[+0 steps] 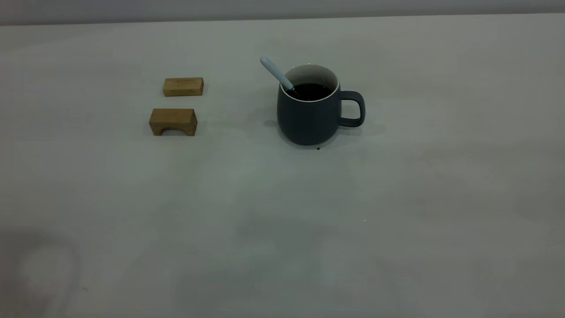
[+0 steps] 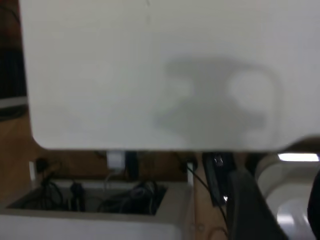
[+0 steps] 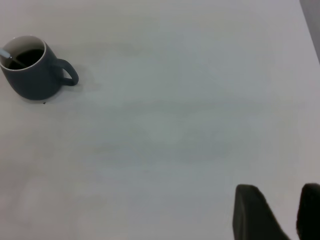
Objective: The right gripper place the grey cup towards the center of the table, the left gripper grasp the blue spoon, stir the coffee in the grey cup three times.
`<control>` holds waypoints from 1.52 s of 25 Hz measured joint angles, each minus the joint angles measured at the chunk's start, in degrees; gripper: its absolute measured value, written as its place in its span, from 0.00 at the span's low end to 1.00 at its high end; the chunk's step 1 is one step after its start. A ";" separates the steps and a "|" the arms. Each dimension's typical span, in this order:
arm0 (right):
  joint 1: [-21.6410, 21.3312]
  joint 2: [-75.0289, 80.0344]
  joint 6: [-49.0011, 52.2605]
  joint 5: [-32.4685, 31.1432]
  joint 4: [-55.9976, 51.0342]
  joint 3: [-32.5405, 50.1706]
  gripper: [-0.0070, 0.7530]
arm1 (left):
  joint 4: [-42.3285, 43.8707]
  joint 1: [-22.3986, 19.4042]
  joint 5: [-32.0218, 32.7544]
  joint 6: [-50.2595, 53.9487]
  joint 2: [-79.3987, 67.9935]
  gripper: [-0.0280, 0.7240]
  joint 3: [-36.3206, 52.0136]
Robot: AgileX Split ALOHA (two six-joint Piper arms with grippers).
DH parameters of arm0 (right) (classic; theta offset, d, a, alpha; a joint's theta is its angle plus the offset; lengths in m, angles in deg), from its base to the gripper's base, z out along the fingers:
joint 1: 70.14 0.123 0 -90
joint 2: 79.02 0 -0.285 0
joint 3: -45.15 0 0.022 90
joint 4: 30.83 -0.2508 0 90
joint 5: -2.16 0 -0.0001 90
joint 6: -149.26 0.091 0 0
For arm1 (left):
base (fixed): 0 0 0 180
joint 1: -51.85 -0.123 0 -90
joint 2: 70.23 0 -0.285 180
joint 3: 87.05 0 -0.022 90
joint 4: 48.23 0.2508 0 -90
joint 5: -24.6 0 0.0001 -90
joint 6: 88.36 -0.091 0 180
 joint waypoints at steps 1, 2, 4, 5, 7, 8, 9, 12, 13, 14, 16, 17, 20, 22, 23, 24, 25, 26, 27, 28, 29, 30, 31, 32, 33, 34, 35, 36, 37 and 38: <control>0.00 0.00 0.00 0.00 0.00 0.00 0.34 | -1.19 -1.49 0.00 -1.06 2.41 0.53 1.90; 0.00 0.00 0.00 0.00 0.00 0.00 0.34 | -2.62 -3.42 0.00 -2.48 5.43 0.53 3.96; 0.00 0.00 0.00 0.00 0.00 0.00 0.34 | -4.59 -6.64 -0.05 -5.32 11.38 0.53 7.17; 0.00 0.00 0.00 0.00 0.00 0.00 0.34 | -5.23 -8.54 -0.26 -6.53 14.79 0.53 8.73; 0.00 0.00 0.00 0.00 0.00 0.00 0.34 | -5.94 -10.85 -0.37 -7.61 21.70 0.53 11.09; 0.00 0.00 0.00 0.00 0.00 0.00 0.34 | -6.32 -11.75 -0.37 -7.86 24.40 0.53 12.40; 0.00 0.00 0.00 0.00 0.00 0.00 0.34 | -6.50 -12.49 -0.37 -7.92 27.55 0.53 13.27; 0.00 0.00 0.00 0.00 0.00 0.00 0.34 | -6.66 -14.59 -0.37 -7.97 35.77 0.53 15.96; 0.00 0.00 0.00 0.00 0.00 0.00 0.34 | -6.70 -15.20 -0.37 -7.91 38.36 0.53 16.62; 0.00 0.00 0.00 0.00 0.00 0.00 0.34 | -6.85 -15.85 -0.37 -7.91 40.70 0.53 17.27; 0.00 0.00 0.00 0.00 0.00 0.00 0.34 | -7.29 -16.69 -0.37 -7.97 44.38 0.53 18.12; 0.00 0.00 0.00 0.00 0.00 0.00 0.34 | -7.76 -16.81 -0.37 -8.11 46.14 0.53 18.39; 0.00 0.00 0.00 0.00 0.00 0.00 0.34 | -10.39 -16.94 -1.19 -10.16 50.36 0.53 18.70; 0.00 0.00 0.00 0.00 0.00 0.00 0.34 | -12.37 -16.94 -2.09 -12.24 52.59 0.53 19.38; 0.00 0.00 0.00 0.00 0.00 0.00 0.34 | -12.88 -16.94 -2.15 -12.79 53.61 0.53 19.52; 0.00 0.00 0.00 0.00 0.00 0.00 0.34 | -13.17 -16.99 -2.15 -13.29 54.34 0.53 19.60; 0.00 0.00 0.00 0.00 0.00 0.00 0.34 | -13.17 -16.99 -2.15 -13.55 55.19 0.53 19.73; 0.00 0.00 0.00 0.00 0.00 0.00 0.34 | -13.17 -16.99 -2.15 -13.55 55.79 0.53 19.85; 0.00 0.00 0.00 0.00 0.00 0.00 0.34 | -13.22 -16.99 -2.15 -13.60 56.45 0.53 20.04; 0.00 0.00 0.00 0.00 0.00 0.00 0.34 | -13.29 -16.99 -2.05 -13.60 56.92 0.53 20.04; 0.00 0.00 0.00 0.00 0.00 0.00 0.34 | -13.41 -16.99 -2.07 -13.72 57.09 0.53 20.04; 0.00 0.00 0.00 0.00 0.00 0.00 0.34 | -13.47 -16.99 -2.07 -13.78 57.14 0.53 20.04; 0.00 0.00 0.00 0.00 0.00 0.00 0.34 | -13.59 -16.99 -2.07 -13.92 57.14 0.53 20.04; 0.00 0.00 0.00 0.00 0.00 0.00 0.34 | -13.65 -16.99 -2.07 -13.91 57.19 0.53 20.04; 0.00 0.00 0.00 0.00 0.00 0.00 0.34 | -13.71 -16.99 -2.07 -13.93 57.15 0.53 20.04; 0.00 0.00 0.00 0.00 0.00 0.00 0.34 | -13.71 -16.99 -2.07 -13.93 57.15 0.53 20.04; 0.00 0.00 0.00 0.00 0.00 0.00 0.34 | -13.71 -16.99 -2.07 -13.93 57.15 0.53 20.04; 0.00 0.00 0.00 0.00 0.00 0.00 0.34 | -13.76 -16.99 -2.07 -13.93 57.15 0.53 20.04; 0.00 0.00 0.00 0.00 0.00 0.00 0.34 | -13.76 -16.99 -2.07 -13.93 57.15 0.53 20.04; 0.00 0.00 0.00 0.00 0.00 0.00 0.34 | -13.76 -16.99 -2.07 -13.93 57.15 0.53 20.04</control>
